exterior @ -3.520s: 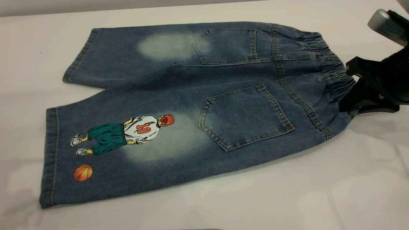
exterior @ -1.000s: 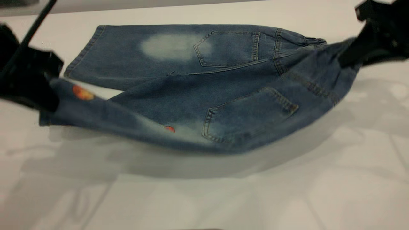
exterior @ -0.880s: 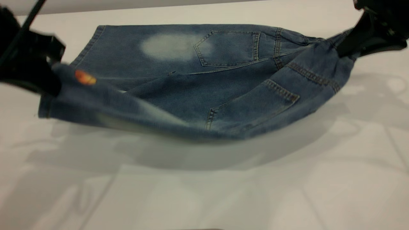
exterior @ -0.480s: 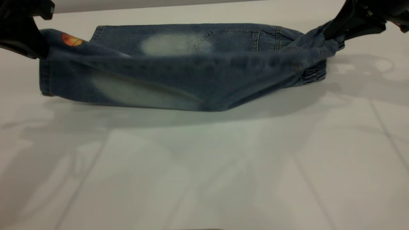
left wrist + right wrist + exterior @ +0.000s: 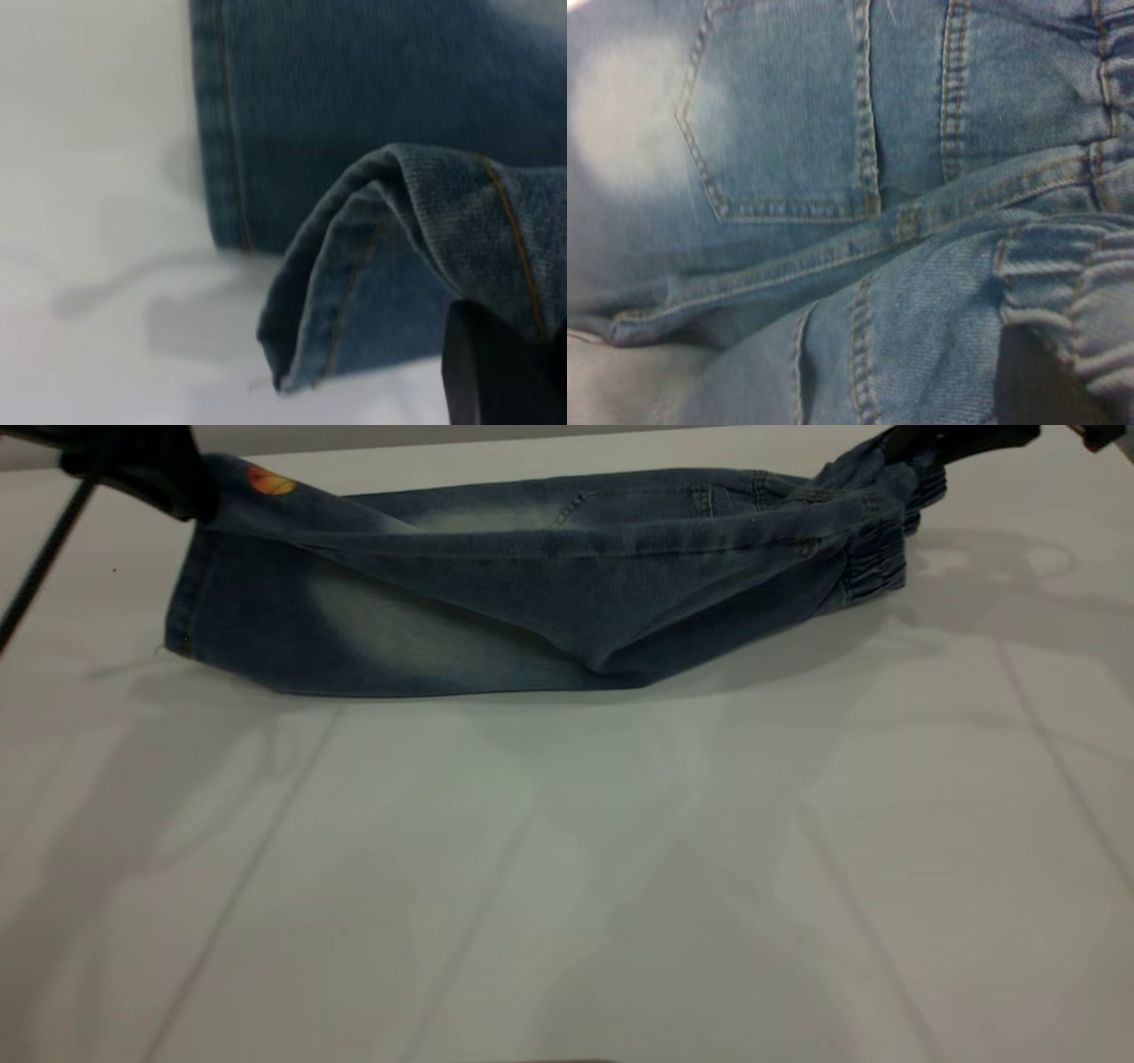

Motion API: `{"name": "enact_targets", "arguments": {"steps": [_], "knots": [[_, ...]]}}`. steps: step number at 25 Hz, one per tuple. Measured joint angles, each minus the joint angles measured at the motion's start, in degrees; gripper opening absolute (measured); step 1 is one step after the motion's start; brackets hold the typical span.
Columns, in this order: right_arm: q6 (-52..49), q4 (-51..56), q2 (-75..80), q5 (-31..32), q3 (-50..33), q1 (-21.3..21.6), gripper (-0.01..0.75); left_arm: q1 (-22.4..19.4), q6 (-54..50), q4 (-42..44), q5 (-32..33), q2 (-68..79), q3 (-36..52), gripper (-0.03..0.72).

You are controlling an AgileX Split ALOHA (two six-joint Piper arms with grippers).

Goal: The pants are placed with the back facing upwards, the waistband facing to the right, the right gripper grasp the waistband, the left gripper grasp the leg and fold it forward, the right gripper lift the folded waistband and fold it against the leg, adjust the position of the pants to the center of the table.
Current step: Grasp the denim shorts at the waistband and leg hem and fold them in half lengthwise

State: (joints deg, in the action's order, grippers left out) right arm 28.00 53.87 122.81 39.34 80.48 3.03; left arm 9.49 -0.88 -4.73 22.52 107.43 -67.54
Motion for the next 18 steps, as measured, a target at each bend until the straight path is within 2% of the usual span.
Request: {"name": "enact_targets", "arguments": {"steps": [4, 7, 10, 18], "knots": [[-1.3, -0.3, 3.2, 0.5, 3.6, 0.5, 0.044, -0.9, 0.4, 0.5, 3.7, 5.1, -6.3, 0.050], [-1.6, -0.5, 4.3, 1.0, 5.4, 1.8, 0.044, -3.2, 0.4, 1.0, 5.4, 6.6, -8.9, 0.050], [-2.1, 0.2, 4.9, 1.6, 6.8, 3.0, 0.044, -5.5, 0.4, 0.6, 5.6, 6.8, -10.0, 0.050], [2.7, 7.0, 9.4, 0.7, 9.4, 3.1, 0.044, -5.7, 0.4, 0.3, 2.7, 9.5, -10.1, 0.050]]}}
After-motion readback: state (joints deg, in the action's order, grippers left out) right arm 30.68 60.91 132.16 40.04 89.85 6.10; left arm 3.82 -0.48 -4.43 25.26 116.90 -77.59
